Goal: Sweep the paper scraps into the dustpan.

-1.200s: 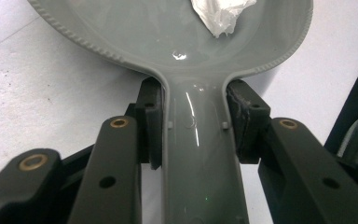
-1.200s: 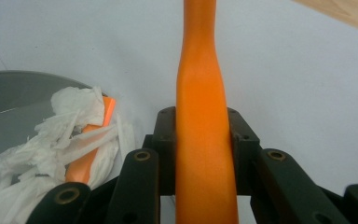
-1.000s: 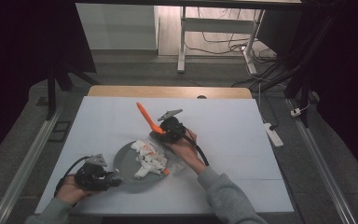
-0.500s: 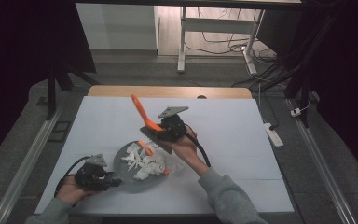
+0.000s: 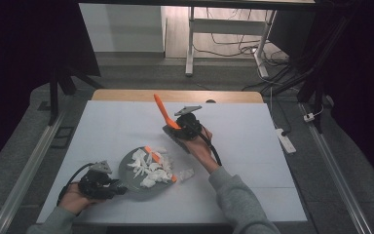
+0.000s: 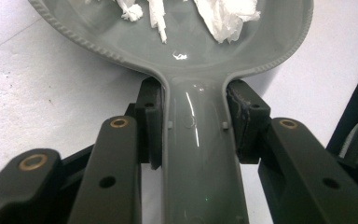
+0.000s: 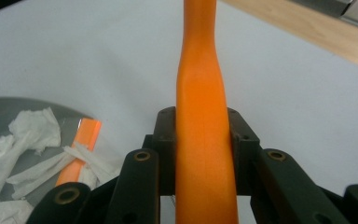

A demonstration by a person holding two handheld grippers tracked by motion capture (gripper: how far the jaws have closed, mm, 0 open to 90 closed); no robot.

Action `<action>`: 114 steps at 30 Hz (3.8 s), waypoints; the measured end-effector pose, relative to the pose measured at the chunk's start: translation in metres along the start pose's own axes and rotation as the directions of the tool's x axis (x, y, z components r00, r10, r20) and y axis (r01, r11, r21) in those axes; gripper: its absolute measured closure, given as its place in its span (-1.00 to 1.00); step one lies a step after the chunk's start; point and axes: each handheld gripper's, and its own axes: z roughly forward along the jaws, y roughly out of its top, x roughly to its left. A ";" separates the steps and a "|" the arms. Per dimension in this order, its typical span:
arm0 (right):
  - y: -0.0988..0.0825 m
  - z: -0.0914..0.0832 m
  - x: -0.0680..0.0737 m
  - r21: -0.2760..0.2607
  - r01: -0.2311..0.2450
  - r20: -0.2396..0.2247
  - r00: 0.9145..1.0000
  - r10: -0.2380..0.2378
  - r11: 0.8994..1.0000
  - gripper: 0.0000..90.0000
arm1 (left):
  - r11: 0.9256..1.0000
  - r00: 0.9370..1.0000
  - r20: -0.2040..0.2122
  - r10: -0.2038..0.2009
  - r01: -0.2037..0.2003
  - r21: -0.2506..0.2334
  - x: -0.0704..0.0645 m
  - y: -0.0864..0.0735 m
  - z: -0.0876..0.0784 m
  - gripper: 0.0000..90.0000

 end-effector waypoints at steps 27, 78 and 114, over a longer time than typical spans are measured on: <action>0.008 -0.013 0.089 -0.037 0.111 -0.277 0.954 -0.117 0.993 0.56 | 1.000 1.000 -0.005 0.003 -0.003 -0.001 -0.001 0.000 0.000 0.36; -0.042 -0.039 0.083 0.024 -0.030 -0.143 0.989 0.033 0.999 0.56 | 0.999 0.999 0.022 0.029 -0.030 0.016 -0.013 -0.001 0.004 0.36; 0.002 0.020 0.048 0.044 -0.030 -0.084 0.996 0.033 0.999 0.56 | 1.000 1.000 0.024 0.013 -0.014 0.013 -0.008 -0.002 0.003 0.36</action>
